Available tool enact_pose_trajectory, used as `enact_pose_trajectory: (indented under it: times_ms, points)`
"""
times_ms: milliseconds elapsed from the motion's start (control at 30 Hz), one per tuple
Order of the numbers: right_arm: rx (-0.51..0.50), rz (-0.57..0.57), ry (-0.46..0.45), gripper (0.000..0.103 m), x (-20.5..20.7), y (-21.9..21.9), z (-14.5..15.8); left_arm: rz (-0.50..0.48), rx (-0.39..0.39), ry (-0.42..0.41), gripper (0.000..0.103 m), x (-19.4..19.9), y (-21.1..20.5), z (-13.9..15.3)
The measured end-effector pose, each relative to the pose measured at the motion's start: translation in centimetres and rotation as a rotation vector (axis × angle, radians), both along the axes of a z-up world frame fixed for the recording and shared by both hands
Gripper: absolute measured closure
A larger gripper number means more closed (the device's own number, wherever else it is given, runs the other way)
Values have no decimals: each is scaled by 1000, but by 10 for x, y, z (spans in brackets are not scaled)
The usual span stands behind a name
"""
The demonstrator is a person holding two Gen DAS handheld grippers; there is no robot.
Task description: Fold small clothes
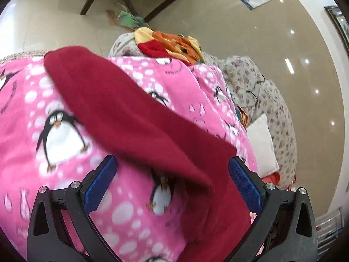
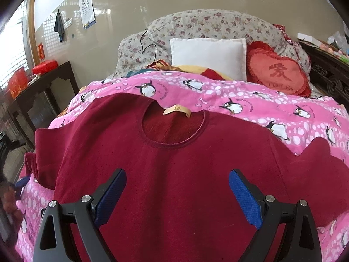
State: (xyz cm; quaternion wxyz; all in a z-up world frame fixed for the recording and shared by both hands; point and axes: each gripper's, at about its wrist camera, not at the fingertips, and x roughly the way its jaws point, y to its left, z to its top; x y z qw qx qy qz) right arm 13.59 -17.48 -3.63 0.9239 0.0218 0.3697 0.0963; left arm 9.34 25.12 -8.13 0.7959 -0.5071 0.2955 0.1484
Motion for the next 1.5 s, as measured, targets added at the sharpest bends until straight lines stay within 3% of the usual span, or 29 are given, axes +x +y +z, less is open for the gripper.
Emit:
enact_pose_trajectory:
  times_ms: [33,100,167,233,300,333,467,567,633,700,800,833,933,1000,1133,1200,1333,1400,1500]
  points:
    - [2,-1,1,9,0,0,0,1,-9,-6,2,3,4,-2]
    - [7,-3,2,9,0,-1,-1,-4,-7,-3,16,12,11,-10]
    - [11,-4,3,9,0,-3,-1,-15,-2,7,60,18,16,-18]
    - [17,-10,3,9,0,-5,-1,-22,-31,-15,78,16,23,-22]
    - [25,-18,0,9,1,-9,1,3,-4,-43,85,6,25,-11]
    - [28,-23,-4,9,1,-13,3,14,57,-68,86,0,20,4]
    - [41,-66,-39,9,-2,-31,17,-48,316,-192,86,-7,-23,75]
    - [73,-121,-87,9,-7,-57,35,-210,474,-310,86,-3,-85,123]
    - [96,-165,-112,9,-11,-76,46,-391,576,-385,86,0,-149,140]
    - [117,-216,-135,9,-16,-97,57,-545,582,-413,86,6,-199,130]
    - [131,-266,-142,9,-20,-119,65,-793,447,-330,86,29,-257,78]
    - [137,-278,-144,9,-21,-124,66,-836,411,-298,83,34,-264,63]
    - [168,-262,-134,9,-23,-125,63,-980,331,-168,59,47,-273,17]
    - [195,-203,-97,9,-19,-117,56,-968,332,-189,56,36,-265,24]
    - [212,-42,-51,9,-16,-82,47,-862,386,-301,14,0,-221,59]
    - [196,56,-47,9,-20,-60,48,-754,432,-320,13,-15,-192,68]
    - [77,274,-55,9,-34,6,52,-514,541,-192,13,-14,-148,53]
    - [-9,359,-86,9,-45,36,48,-450,516,-144,13,-13,-124,42]
    - [-191,465,-113,9,-55,81,31,-367,377,-140,13,-14,-91,21]
